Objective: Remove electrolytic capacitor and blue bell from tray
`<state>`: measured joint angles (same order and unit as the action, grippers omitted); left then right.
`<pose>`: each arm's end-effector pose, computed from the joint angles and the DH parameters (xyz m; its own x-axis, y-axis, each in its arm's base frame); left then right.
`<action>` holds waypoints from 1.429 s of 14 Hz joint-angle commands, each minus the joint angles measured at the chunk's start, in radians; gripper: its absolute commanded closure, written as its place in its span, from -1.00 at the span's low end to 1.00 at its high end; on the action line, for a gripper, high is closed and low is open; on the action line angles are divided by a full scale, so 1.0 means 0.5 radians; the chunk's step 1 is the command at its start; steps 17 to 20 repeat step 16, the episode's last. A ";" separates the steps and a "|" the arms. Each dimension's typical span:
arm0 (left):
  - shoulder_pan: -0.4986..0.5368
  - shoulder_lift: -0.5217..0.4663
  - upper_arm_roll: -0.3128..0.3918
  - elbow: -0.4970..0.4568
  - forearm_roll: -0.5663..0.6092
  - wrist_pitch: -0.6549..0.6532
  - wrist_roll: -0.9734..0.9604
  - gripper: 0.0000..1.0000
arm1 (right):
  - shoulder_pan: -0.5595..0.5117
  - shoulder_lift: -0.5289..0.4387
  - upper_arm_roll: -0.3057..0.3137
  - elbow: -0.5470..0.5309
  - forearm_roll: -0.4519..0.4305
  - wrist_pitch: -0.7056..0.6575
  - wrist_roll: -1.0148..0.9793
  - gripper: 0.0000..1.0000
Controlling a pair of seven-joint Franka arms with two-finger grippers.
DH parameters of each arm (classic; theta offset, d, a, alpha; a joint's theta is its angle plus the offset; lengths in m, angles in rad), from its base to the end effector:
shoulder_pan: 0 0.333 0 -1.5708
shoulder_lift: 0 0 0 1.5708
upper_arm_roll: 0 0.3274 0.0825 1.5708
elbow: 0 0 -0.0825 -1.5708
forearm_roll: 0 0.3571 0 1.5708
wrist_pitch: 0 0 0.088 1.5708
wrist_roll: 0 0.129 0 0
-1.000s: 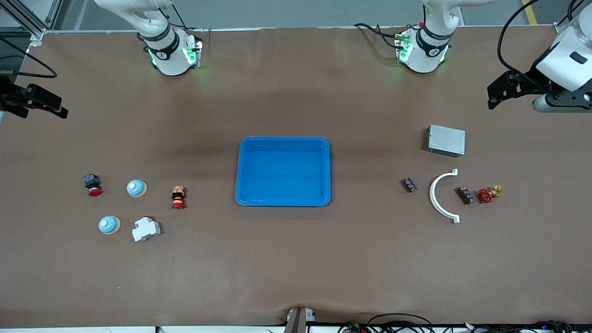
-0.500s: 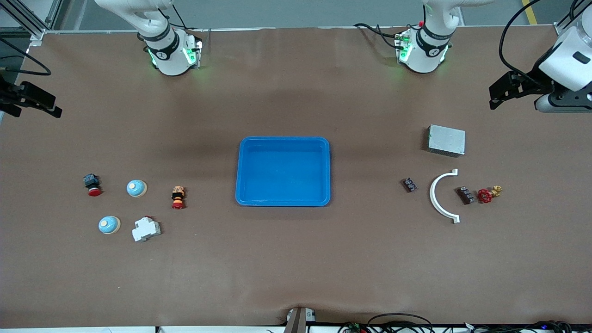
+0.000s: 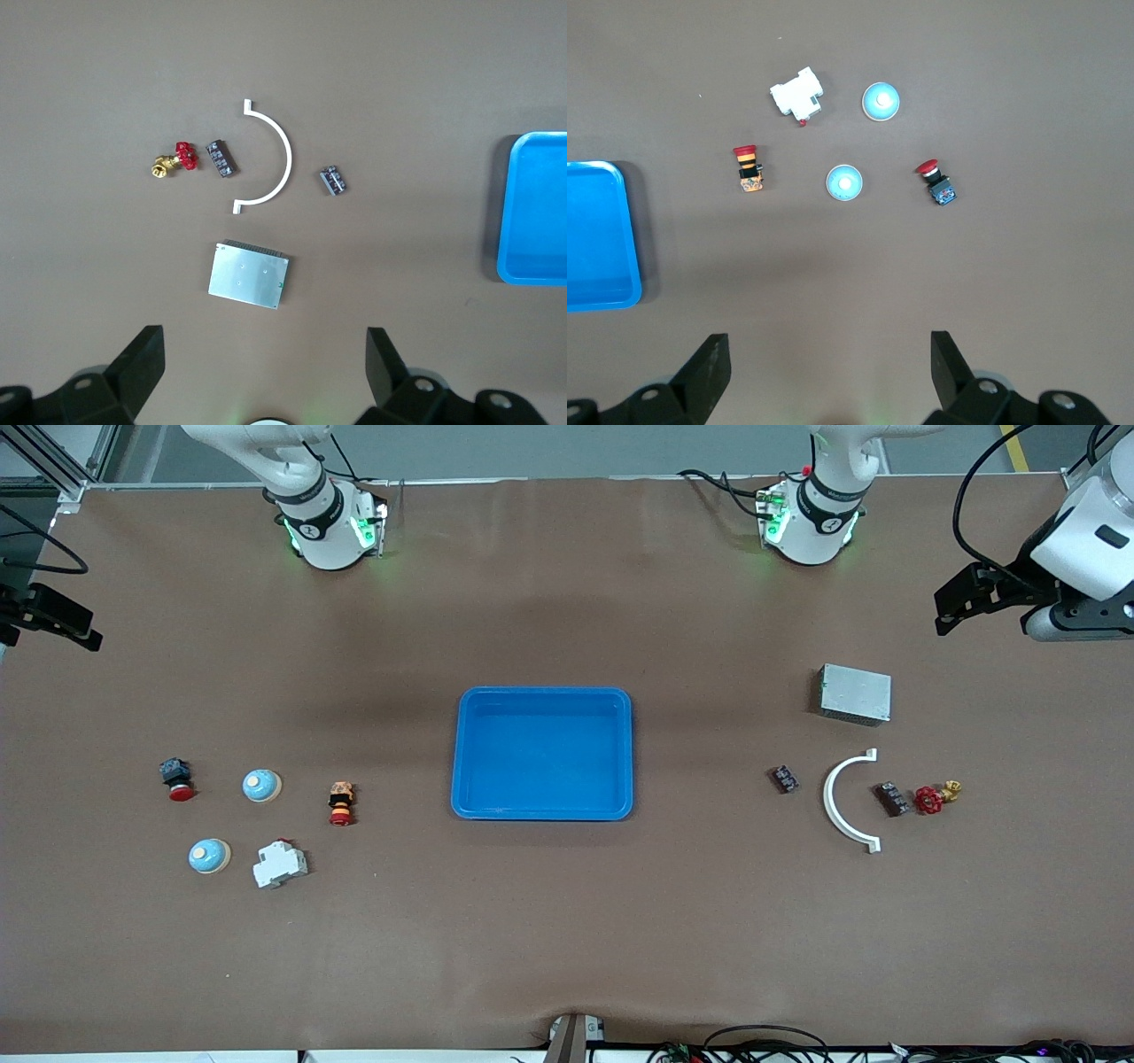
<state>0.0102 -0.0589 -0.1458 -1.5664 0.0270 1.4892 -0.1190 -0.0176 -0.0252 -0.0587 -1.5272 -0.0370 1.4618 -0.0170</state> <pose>0.4956 -0.0664 0.6388 0.9998 -0.0140 -0.0145 -0.0146 -0.9992 -0.0375 0.5057 -0.0442 0.6369 0.9972 -0.0632 -0.0408 -0.0618 -0.9975 0.0347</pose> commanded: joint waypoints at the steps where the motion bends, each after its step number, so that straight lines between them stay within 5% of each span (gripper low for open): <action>1: 0.013 -0.008 0.009 0.043 -0.020 -0.039 -0.014 -1.00 | -0.023 0.017 0.031 0.048 -0.003 -0.034 0.003 -1.00; 20: 0.016 -0.017 0.015 0.043 -0.030 -0.116 -0.041 -1.00 | -0.008 0.017 0.034 0.048 0.013 -0.012 0.003 -1.00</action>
